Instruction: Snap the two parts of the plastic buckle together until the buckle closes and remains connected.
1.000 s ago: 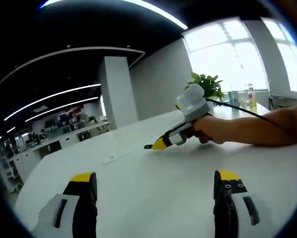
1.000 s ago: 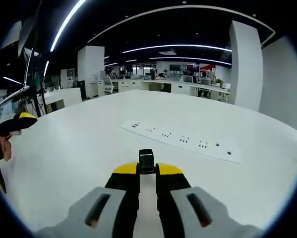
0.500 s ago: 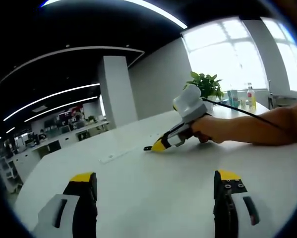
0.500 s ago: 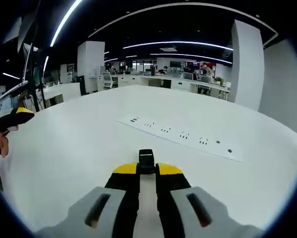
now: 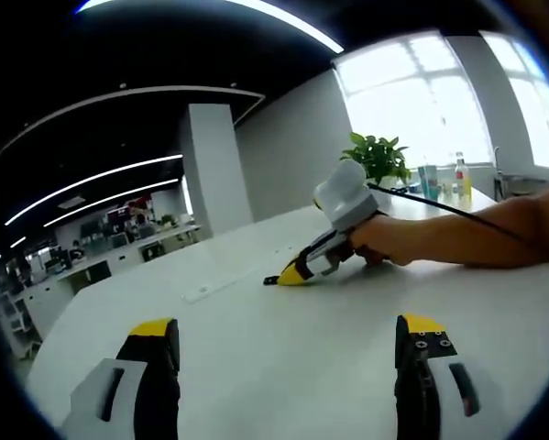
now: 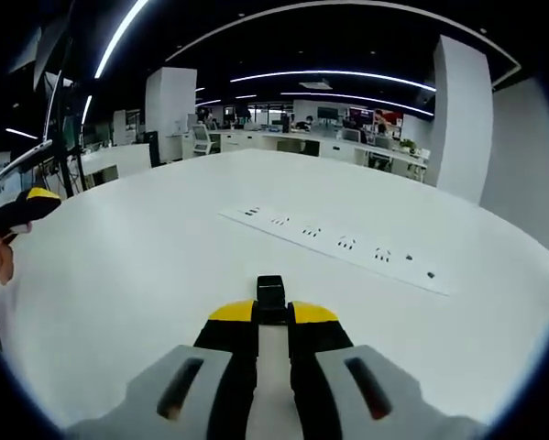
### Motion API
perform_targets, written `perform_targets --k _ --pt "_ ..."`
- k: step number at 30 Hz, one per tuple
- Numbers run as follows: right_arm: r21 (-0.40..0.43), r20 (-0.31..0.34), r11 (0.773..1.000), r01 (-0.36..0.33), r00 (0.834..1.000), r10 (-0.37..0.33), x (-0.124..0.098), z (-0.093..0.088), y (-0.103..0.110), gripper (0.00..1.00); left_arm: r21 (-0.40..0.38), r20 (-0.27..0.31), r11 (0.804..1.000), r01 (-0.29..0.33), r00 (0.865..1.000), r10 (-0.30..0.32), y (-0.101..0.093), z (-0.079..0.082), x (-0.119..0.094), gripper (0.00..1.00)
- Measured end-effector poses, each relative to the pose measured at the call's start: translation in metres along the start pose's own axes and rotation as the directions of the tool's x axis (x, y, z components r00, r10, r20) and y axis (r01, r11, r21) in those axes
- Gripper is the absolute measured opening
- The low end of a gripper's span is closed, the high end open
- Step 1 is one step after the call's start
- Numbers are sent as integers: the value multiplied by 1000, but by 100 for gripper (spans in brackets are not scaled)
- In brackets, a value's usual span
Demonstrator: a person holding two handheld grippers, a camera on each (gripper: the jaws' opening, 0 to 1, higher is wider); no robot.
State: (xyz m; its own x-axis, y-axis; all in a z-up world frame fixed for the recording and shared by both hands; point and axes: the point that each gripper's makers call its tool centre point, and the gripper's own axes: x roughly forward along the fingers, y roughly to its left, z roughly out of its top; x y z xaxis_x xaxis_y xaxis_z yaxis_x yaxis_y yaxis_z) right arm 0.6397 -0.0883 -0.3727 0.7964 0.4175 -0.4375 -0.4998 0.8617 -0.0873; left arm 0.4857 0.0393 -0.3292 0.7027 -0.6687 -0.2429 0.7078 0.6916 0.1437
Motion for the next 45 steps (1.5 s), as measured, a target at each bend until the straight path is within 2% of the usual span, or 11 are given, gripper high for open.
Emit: perform_targets --k 11,12,15,17,19,20,24,27,35,42,45 --pt "-45 12 999 0 1000 0 1 2 1 13 -4 -3 1000 1 1000 -1 1 0 0 99" --pt "-41 27 999 -9 1000 10 2 5 3 20 -5 -3 1000 1 1000 -1 1 0 0 99" --pt "-24 87 999 -30 996 32 0 16 6 51 -12 -9 1000 2 1000 -2 1 -1 0 99" --pt "-66 144 998 -19 989 28 -1 29 7 63 -16 -10 1000 1 1000 -2 1 -2 -1 99" --pt "-74 173 997 4 985 9 0 33 9 90 -17 -9 1000 -3 1000 3 2 -1 -1 99" --pt "-85 191 996 5 982 12 1 35 9 98 -19 -8 1000 -4 1000 4 3 -1 -1 99" --pt "-158 171 987 35 985 -8 2 32 8 100 -20 -10 1000 -6 1000 6 4 -1 0 99" --pt "-158 169 987 42 986 -15 0 33 7 100 -26 -14 1000 -5 1000 4 4 -1 0 99" --pt "-93 213 995 41 977 -20 -5 48 -3 100 -25 -28 1000 -7 1000 6 3 -6 0 99" --pt "-18 241 999 45 970 -40 -16 46 -8 100 -35 -46 999 -25 999 24 11 -13 0 99" --pt "-7 252 997 76 965 -72 -27 45 -12 100 -38 -46 999 -28 999 26 13 -11 0 99"
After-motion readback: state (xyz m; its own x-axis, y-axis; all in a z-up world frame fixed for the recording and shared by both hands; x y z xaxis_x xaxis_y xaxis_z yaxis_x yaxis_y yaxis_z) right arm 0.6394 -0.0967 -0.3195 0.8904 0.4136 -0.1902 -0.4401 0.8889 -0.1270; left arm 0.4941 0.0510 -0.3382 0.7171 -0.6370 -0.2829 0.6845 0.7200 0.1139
